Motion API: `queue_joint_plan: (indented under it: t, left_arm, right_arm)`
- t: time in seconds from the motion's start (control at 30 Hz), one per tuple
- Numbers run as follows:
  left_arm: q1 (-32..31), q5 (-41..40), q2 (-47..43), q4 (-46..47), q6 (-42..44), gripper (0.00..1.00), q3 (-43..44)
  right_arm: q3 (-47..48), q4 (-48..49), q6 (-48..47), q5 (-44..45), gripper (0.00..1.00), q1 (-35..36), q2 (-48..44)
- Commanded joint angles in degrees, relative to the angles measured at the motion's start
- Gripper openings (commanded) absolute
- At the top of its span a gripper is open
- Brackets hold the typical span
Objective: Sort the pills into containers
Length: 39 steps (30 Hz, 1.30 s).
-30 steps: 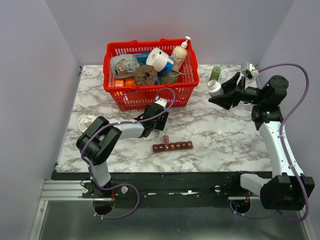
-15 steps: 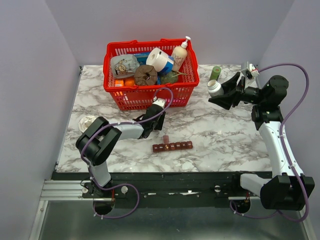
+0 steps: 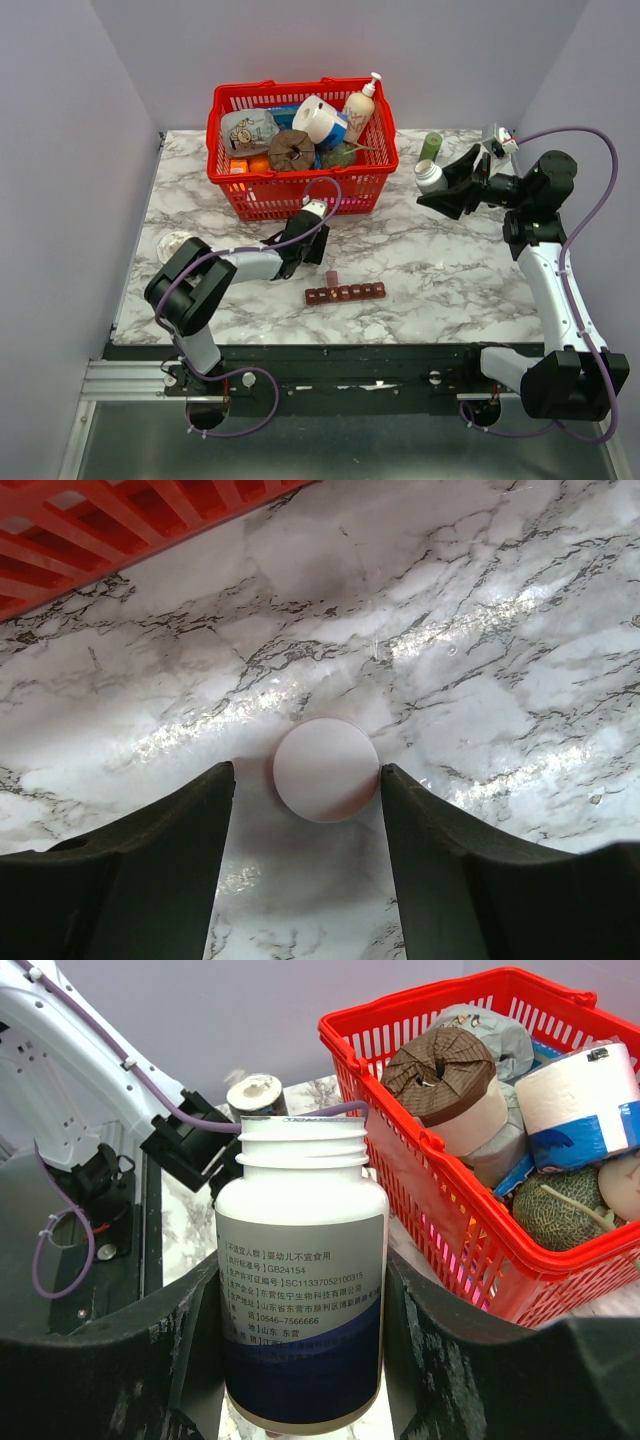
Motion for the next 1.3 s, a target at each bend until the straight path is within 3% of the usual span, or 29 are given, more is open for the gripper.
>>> queue_joint_plan:
  t: [0.0, 0.37, 0.6, 0.67, 0.7, 0.87, 1.0, 1.13, 1.27]
  left_arm:
    - [0.2, 0.7, 0.9, -4.3, 0.4, 0.68, -0.6]
    - [0.2, 2.5, 4.4, -3.9, 0.8, 0.64, 2.5]
    - [0.2, 3.5, 1.9, -4.0, 0.1, 0.38, 0.1]
    - [0.2, 4.3, -0.1, -4.5, -0.2, 0.35, -0.7]
    - [0.2, 4.7, -1.0, -4.8, -0.6, 0.27, -0.8]
    - [0.2, 8.6, -10.4, -7.4, -2.1, 0.22, -0.6]
    - [0.7, 14.7, -18.6, -10.5, -3.3, 0.22, 0.1]
    - [2.5, 28.5, -26.3, -11.3, -7.5, 0.22, -0.2]
    - [7.0, 42.1, -33.4, -7.5, -18.3, 0.22, -1.9]
  right_arm:
    - [-0.5, 0.6, -0.9, -1.6, 0.13, 0.3, -1.0]
    - [-0.7, 0.5, -1.0, -1.7, 0.13, 0.3, -1.1]
    - [-0.6, 0.4, -1.2, -1.6, 0.13, 0.3, -0.8]
    - [-0.6, -0.3, -2.0, -1.6, 0.13, 0.3, -0.9]
    - [-0.4, -0.9, -2.5, -1.4, 0.13, 0.4, -0.9]
    - [-0.4, -5.0, -6.8, -0.7, 0.13, 0.4, -0.8]
    - [0.3, -12.1, -15.3, 1.5, 0.13, 1.7, -0.3]
    - [1.8, -30.1, -32.3, 8.2, 0.13, 8.0, 1.0]
    - [-0.1, -34.0, -42.0, 13.1, 0.13, 13.9, 1.5]
